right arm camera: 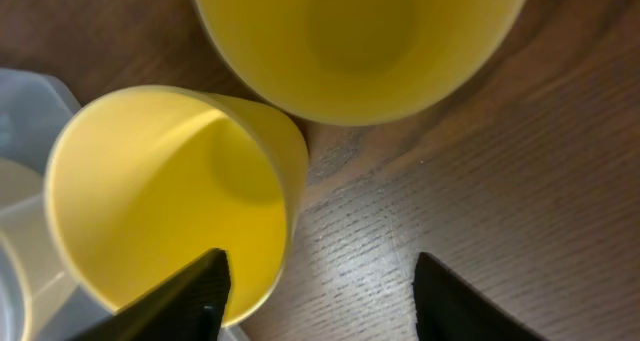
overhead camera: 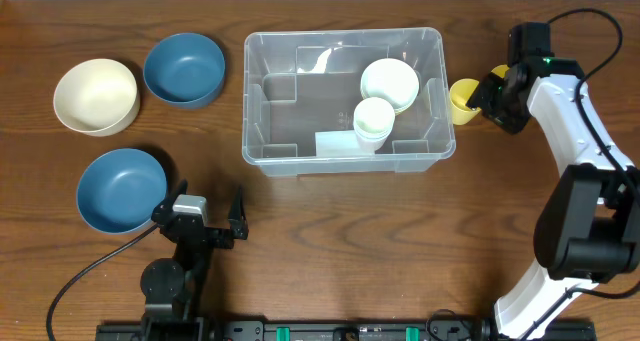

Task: Pack container
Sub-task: 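Grasp a yellow cup rim with the right gripper, then carry the yellow cup into the bin onto the cup stack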

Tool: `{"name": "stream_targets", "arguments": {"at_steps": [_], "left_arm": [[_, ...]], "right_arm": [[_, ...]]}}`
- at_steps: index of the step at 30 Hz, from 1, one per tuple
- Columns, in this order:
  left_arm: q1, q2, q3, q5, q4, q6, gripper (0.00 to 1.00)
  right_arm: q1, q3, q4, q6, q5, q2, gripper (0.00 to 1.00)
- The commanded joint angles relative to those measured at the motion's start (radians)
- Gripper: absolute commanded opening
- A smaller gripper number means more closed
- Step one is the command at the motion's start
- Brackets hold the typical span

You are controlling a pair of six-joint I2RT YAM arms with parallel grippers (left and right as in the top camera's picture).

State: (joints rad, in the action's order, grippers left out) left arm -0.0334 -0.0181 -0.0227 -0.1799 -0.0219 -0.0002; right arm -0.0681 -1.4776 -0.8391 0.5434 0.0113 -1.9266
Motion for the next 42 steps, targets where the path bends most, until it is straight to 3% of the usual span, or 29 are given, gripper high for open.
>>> {"name": "stream_targets", "arguments": {"at_steps": [1,8,20,25,35,42], "left_arm": [[0.005,-0.001,0.019,-0.011,-0.033,0.005,0.98],[0.005,-0.001,0.019,-0.011,-0.033,0.006,0.98],[0.005,-0.001,0.019,-0.011,-0.033,0.006,0.98],[0.005,-0.001,0.019,-0.011,-0.033,0.005,0.98],[0.005,-0.001,0.019,-0.011,-0.033,0.005,0.98],[0.005,-0.001,0.019,-0.011,-0.033,0.006,0.98]], "right_arm": [[-0.004,0.002,0.007,0.01,0.0,-0.022,0.48],[-0.004,0.002,0.013,0.01,0.0,-0.023,0.29],[-0.003,0.002,0.023,0.01,-0.004,-0.09,0.18],[-0.003,0.002,0.029,0.01,0.001,-0.089,0.01],[-0.004,0.002,-0.036,0.009,0.005,-0.027,0.01],[-0.003,0.002,-0.104,-0.008,0.02,0.164,0.01]]}}
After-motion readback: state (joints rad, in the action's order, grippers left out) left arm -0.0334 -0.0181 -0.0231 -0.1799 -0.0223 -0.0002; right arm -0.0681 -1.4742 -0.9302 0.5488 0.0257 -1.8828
